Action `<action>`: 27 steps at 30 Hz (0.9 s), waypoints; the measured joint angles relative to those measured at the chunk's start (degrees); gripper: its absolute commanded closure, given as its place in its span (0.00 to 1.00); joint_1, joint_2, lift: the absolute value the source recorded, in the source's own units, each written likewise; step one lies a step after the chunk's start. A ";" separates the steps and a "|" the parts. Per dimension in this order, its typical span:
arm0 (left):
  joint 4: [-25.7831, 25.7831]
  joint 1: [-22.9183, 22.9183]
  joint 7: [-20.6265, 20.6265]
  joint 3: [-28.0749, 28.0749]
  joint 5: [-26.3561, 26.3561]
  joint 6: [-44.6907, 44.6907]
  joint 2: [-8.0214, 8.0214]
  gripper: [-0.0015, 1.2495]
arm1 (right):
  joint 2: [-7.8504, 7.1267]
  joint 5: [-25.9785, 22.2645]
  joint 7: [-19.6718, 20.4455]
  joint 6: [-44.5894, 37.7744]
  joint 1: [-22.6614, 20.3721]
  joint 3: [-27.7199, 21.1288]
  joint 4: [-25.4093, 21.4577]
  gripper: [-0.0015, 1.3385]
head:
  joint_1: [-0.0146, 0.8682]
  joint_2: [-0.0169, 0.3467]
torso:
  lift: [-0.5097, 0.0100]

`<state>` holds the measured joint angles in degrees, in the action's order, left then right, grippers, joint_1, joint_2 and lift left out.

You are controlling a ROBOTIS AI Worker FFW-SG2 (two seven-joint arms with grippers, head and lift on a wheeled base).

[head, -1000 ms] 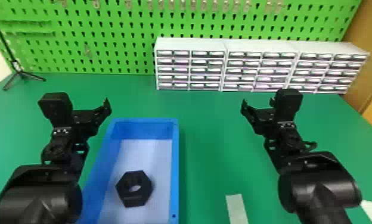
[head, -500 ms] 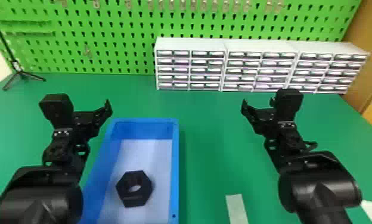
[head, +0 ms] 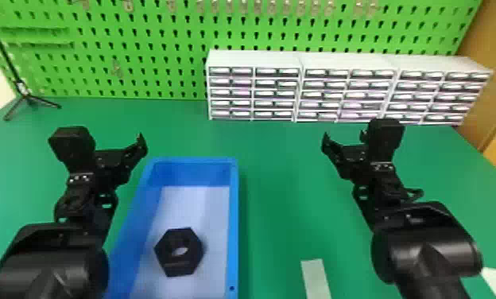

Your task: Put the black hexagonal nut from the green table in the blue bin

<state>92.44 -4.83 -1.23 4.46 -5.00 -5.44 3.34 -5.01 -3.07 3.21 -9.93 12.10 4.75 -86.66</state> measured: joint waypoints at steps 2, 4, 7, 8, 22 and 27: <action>0.01 0.00 0.00 0.01 0.06 -0.01 0.00 0.13 | -0.01 0.00 -0.01 0.00 0.02 0.03 0.00 0.30 | 0.79 0.12 | 0.80; 0.02 0.00 0.00 0.02 0.11 -0.01 0.00 0.13 | -0.01 0.00 -0.01 0.00 0.03 0.06 0.00 0.30 | 0.79 0.12 | 0.80; 0.02 0.00 0.00 0.02 0.23 -0.01 0.00 0.13 | -0.01 0.00 0.00 0.00 0.03 0.09 0.00 0.30 | 0.79 0.12 | 0.80; 0.02 0.00 0.00 0.01 0.31 -0.01 0.00 0.13 | -0.03 0.00 -0.01 0.00 0.03 0.09 0.00 0.30 | 0.79 0.12 | 0.80; 0.02 0.08 0.00 -0.04 0.97 -0.06 0.00 0.14 | -0.44 -0.09 -0.01 0.00 -0.12 0.08 0.00 0.30 | 0.79 0.12 | 0.80; 0.02 0.08 0.00 -0.21 1.04 -0.09 0.00 0.14 | -0.52 -0.14 -0.02 0.00 -0.20 0.02 0.00 0.30 | 0.79 0.12 | 0.80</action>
<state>92.46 -4.75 -1.23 4.26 -3.96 -5.54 3.34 -5.53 -3.21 3.19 -9.93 11.90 4.77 -86.66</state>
